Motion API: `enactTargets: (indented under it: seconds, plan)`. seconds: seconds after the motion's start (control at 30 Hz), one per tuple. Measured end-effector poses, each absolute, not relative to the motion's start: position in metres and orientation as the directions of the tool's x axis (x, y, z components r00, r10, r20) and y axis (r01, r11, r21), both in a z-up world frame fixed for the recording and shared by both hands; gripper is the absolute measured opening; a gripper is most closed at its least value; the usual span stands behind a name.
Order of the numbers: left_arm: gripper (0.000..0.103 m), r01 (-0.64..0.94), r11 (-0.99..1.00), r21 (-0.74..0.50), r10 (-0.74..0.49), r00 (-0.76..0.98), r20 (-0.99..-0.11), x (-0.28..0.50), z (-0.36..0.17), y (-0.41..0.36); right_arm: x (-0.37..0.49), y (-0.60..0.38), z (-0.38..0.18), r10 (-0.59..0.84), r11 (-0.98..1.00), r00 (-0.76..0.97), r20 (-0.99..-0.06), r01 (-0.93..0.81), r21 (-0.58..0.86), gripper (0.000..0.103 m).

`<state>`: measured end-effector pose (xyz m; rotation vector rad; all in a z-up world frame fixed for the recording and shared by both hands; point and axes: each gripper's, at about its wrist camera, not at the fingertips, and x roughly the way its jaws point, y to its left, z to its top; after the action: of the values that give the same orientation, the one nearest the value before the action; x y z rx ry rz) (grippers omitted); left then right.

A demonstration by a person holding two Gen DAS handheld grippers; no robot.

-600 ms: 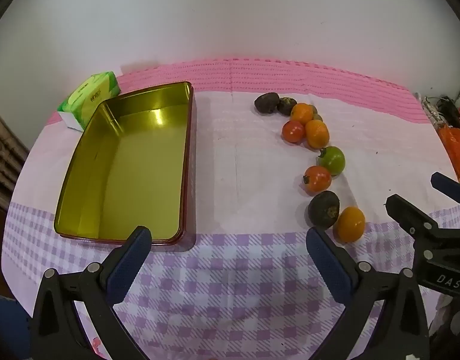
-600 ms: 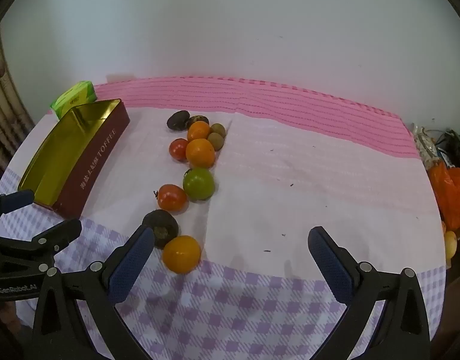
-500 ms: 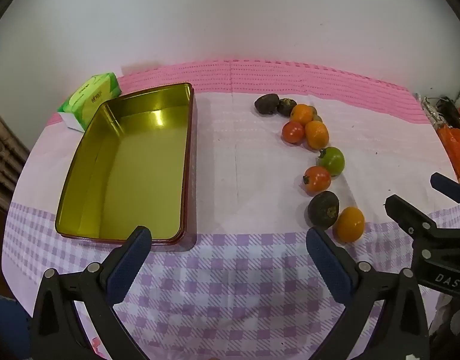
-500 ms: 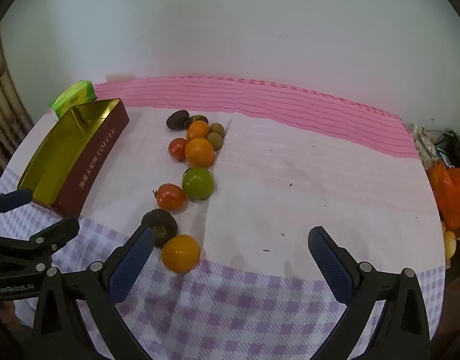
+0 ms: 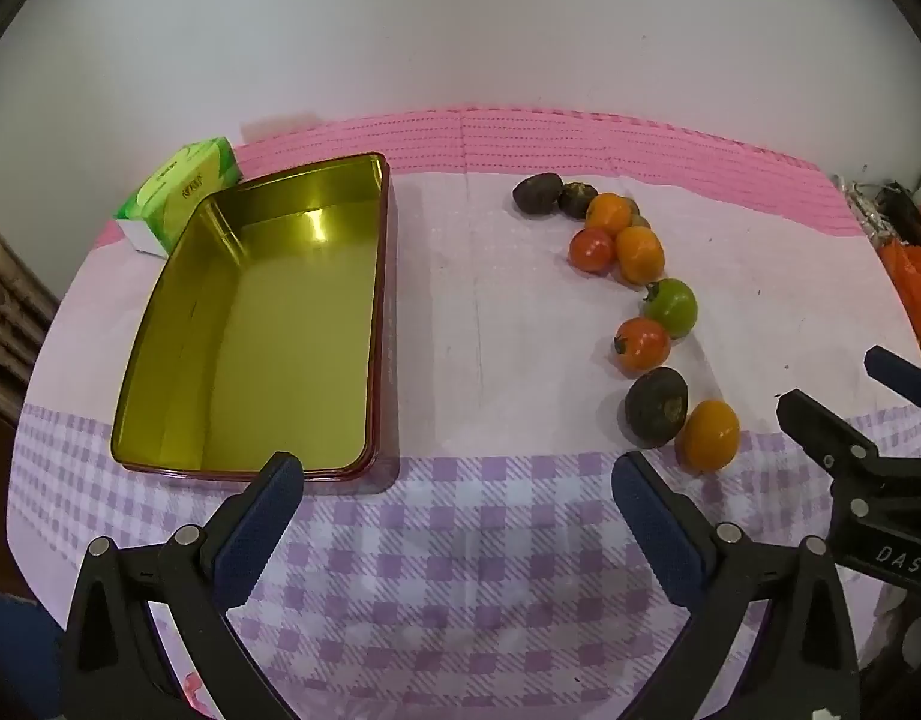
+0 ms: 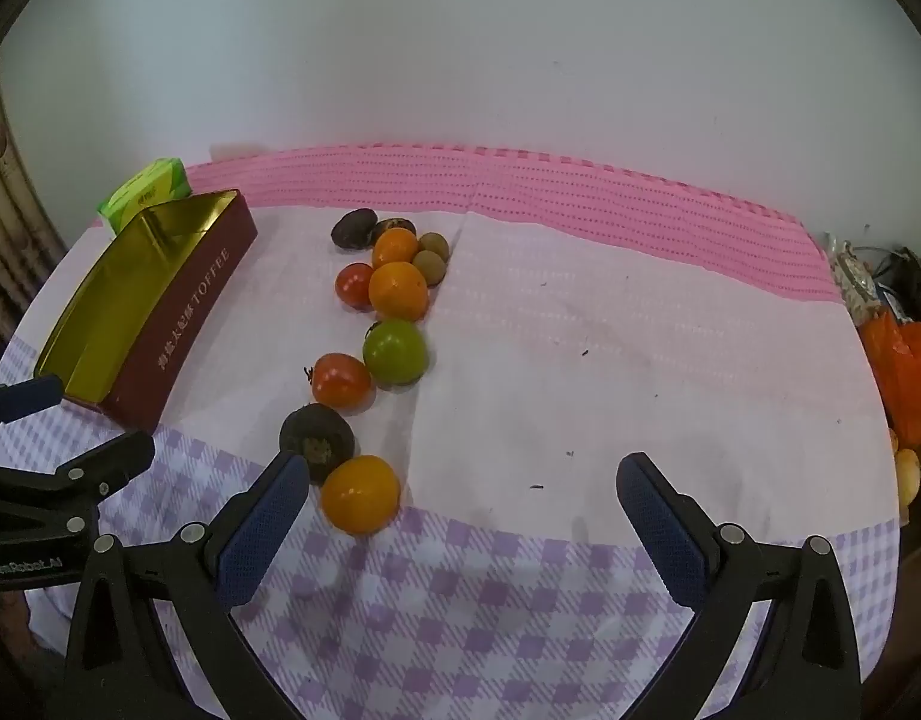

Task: Organize fruits

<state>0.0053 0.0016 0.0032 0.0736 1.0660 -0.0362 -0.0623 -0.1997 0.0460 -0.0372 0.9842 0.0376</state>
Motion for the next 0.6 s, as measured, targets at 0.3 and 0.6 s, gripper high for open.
enactTargets:
  seconds: [0.3, 0.6]
  plan:
    - [0.102, 0.071, 0.997, 0.024, -0.014, 0.493, -0.87, 0.0026, -0.0013, 0.0017, -0.0623, -0.1993, 0.0441, 0.018, 0.999, 0.549, -0.835, -0.05, -0.011, 0.102]
    - [0.102, 0.078, 0.997, 0.023, -0.022, 0.529, -0.848, -0.0019, -0.0016, 0.0054, -0.0632, -0.1985, 0.0437, 0.019, 0.999, 0.55, -0.835, -0.05, -0.01, 0.102]
